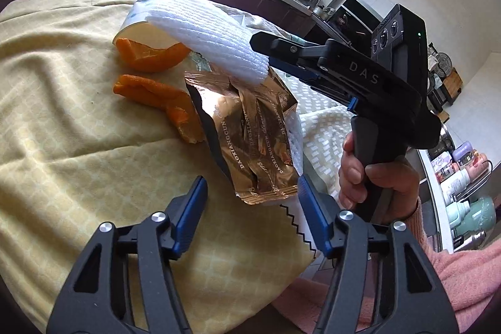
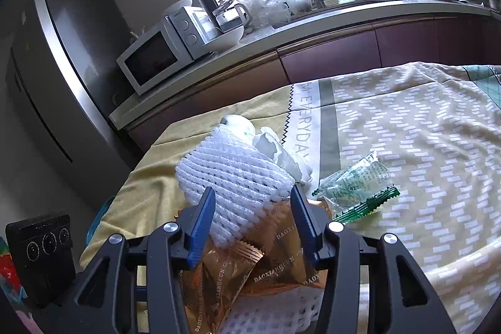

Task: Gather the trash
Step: 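Return both tools to the table and approach the foam nets, then grasp a white foam net with the left tool while the right tool grasps another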

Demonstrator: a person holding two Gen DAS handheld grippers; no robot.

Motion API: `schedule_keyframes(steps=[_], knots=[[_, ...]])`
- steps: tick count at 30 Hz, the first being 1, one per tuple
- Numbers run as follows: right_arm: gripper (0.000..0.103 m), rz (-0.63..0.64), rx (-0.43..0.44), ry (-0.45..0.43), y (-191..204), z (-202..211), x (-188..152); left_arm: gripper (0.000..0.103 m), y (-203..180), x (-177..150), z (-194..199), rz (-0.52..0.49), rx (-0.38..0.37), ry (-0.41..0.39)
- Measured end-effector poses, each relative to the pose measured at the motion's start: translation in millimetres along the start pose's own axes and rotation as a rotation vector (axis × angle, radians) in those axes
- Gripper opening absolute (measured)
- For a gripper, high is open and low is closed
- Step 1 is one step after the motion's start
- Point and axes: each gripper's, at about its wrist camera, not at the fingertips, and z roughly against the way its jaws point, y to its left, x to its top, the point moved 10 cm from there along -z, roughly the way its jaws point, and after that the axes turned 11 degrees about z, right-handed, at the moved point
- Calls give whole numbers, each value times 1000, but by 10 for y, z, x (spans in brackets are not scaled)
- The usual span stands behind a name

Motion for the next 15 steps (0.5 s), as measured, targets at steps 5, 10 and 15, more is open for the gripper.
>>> schedule_keyframes(steps=[5, 10, 15], knots=[[53, -13, 34, 15, 42, -95, -12, 24, 60, 29, -6, 32, -7, 3], [29, -12, 48, 16, 62, -97, -26, 22, 62, 46, 121, 5, 13, -36], [9, 0, 78, 4, 143, -39, -5, 10, 73, 92, 299, -32, 33, -80]])
